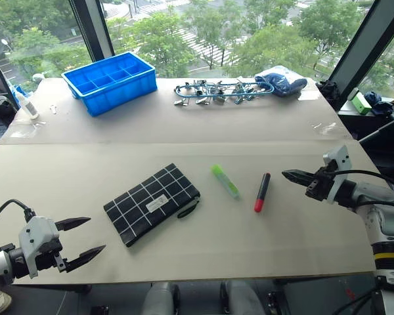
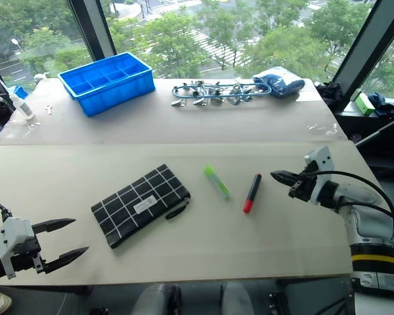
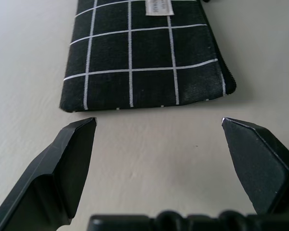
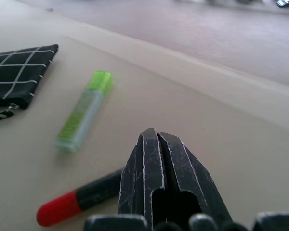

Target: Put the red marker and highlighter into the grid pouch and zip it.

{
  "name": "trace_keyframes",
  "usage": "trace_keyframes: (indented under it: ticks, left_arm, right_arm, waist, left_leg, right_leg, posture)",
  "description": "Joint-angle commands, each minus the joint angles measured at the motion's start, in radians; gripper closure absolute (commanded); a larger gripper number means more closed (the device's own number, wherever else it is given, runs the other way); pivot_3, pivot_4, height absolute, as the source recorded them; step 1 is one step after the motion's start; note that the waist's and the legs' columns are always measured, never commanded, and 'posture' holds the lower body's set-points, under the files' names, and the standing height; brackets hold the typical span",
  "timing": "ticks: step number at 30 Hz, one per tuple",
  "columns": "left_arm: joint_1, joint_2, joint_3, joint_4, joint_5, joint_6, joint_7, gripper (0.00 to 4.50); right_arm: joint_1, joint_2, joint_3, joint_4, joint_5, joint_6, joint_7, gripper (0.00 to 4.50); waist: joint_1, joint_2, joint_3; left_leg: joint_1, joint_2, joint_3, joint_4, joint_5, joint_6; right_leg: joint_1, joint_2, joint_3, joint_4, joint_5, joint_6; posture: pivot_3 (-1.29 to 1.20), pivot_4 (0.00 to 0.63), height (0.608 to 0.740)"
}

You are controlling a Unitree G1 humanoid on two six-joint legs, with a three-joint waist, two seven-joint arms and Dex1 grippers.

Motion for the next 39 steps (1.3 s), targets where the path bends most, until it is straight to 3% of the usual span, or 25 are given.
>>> trace_keyframes:
  ticks: [1, 5, 9, 15, 25, 39]
  left_arm:
    - [0.01, 0.04, -0.028, -0.027, 0.044, -0.077, -0.045, 0.0]
    - [-0.009, 0.044, -0.086, -0.01, 0.097, -0.15, -0.044, 0.0]
    - [-0.041, 0.041, -0.137, 0.024, 0.155, -0.23, -0.024, 0.0]
    - [-0.152, 0.036, -0.218, 0.151, 0.302, -0.436, 0.065, 0.0]
    - [-0.207, 0.047, -0.276, 0.195, 0.32, -0.507, 0.13, 0.0]
    - [-0.227, 0.04, -0.345, 0.157, 0.315, -0.497, 0.183, 0.0]
  right_arm:
    - [-0.065, 0.078, 0.099, -0.14, 0.028, 0.054, -0.015, 4.46]
    - [-0.132, 0.202, 0.245, -0.183, -0.04, 0.077, -0.081, 4.46]
    - [-0.15, 0.253, 0.38, -0.175, -0.128, 0.048, -0.086, 4.46]
    - [-0.21, 0.337, 0.537, 0.012, -0.302, -0.053, -0.12, 4.46]
    - [-0.28, 0.4, 0.572, 0.195, -0.425, -0.154, -0.138, 4.46]
    - [-0.363, 0.443, 0.42, 0.208, -0.333, -0.049, -0.134, 4.46]
  waist:
    - [-0.001, 0.0, 0.0]
    - [0.001, 0.0, 0.0]
    - [0.011, 0.0, 0.0]
    - [0.014, 0.001, 0.0]
    - [0.012, 0.003, -0.001]
    - [0.009, 0.003, -0.001]
  left_leg:
    - [0.0, 0.001, 0.0, 0.0, 0.0, -0.001]
    - [0.0, 0.002, 0.001, 0.0, -0.001, -0.001]
    - [-0.001, 0.001, 0.003, 0.0, -0.001, -0.001]
    - [0.001, 0.0, 0.006, 0.001, 0.0, -0.002]
    - [0.002, 0.0, 0.009, 0.001, 0.0, -0.003]
    - [0.002, 0.001, 0.01, 0.0, 0.0, -0.003]
  right_leg:
    - [0.0, 0.001, 0.0, 0.0, 0.0, 0.0]
    - [-0.002, 0.002, -0.001, 0.001, 0.0, -0.001]
    - [-0.001, 0.001, -0.003, 0.001, 0.0, -0.001]
    - [0.0, 0.0, -0.003, 0.001, 0.0, -0.001]
    - [0.0, 0.001, -0.004, 0.004, 0.0, -0.001]
    - [0.0, 0.001, -0.004, 0.003, 0.0, -0.001]
  posture:
    - [0.0, 0.15, 0.74]
    - [0.0, 0.15, 0.74]
    - [0.0, 0.15, 0.74]
    - [0.0, 0.15, 0.74]
    - [0.0, 0.15, 0.74]
    - [0.0, 0.15, 0.74]
